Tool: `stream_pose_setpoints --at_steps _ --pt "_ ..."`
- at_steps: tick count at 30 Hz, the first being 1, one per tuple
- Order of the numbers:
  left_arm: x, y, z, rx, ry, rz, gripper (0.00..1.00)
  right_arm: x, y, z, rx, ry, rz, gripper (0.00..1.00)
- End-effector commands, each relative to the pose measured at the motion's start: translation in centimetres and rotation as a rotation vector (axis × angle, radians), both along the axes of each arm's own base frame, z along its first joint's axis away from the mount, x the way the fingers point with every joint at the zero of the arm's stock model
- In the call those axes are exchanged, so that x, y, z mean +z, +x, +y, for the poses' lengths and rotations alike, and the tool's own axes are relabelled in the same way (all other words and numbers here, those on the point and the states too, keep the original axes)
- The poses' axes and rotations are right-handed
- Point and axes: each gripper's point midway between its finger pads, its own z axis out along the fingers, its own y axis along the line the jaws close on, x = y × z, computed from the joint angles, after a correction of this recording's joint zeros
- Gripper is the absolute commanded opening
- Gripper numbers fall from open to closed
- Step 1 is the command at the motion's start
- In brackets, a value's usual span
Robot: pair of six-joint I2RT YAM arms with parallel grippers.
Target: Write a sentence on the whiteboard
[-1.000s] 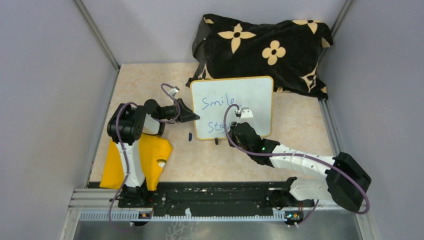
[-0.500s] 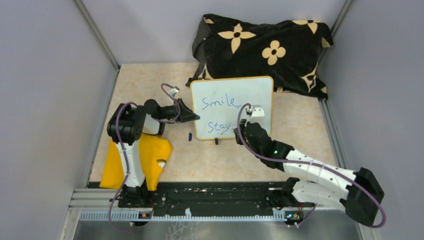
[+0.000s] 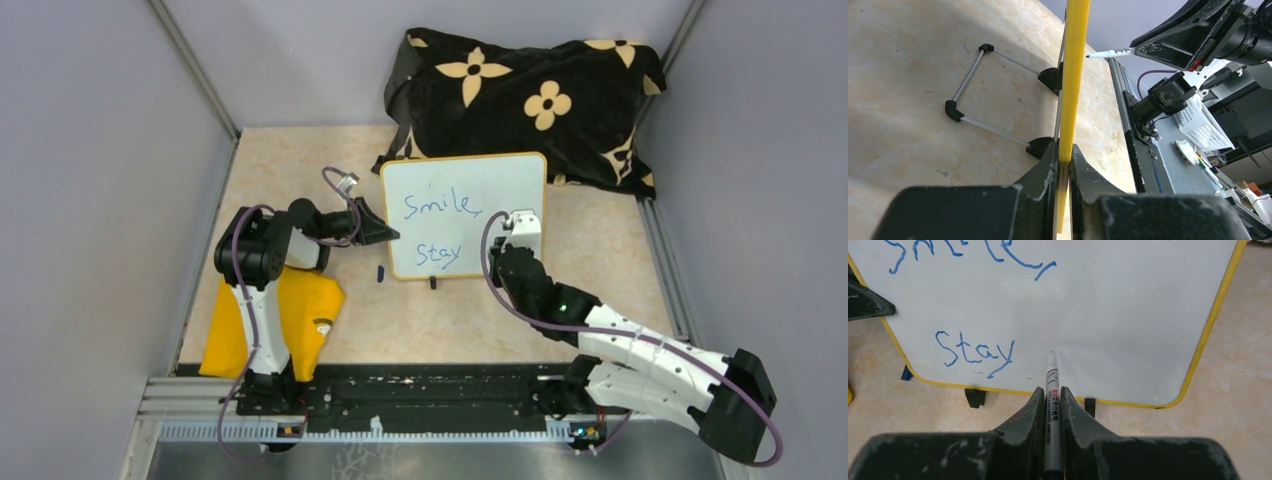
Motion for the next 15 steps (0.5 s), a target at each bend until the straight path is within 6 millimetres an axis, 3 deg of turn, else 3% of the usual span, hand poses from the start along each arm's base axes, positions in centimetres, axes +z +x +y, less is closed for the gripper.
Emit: stream_pose_setpoints --at_steps 1,15 --pt "-1.0 -0.8 -0.7 -0.025 -0.012 -0.099 0.0 4.0 1.2 0.2 -0.01 0.011 -0.088 0.0" --pt "-1.2 -0.8 -0.7 -0.025 -0.008 -0.091 0.0 4.5 2.6 3.3 0.031 0.009 -0.096 0.0"
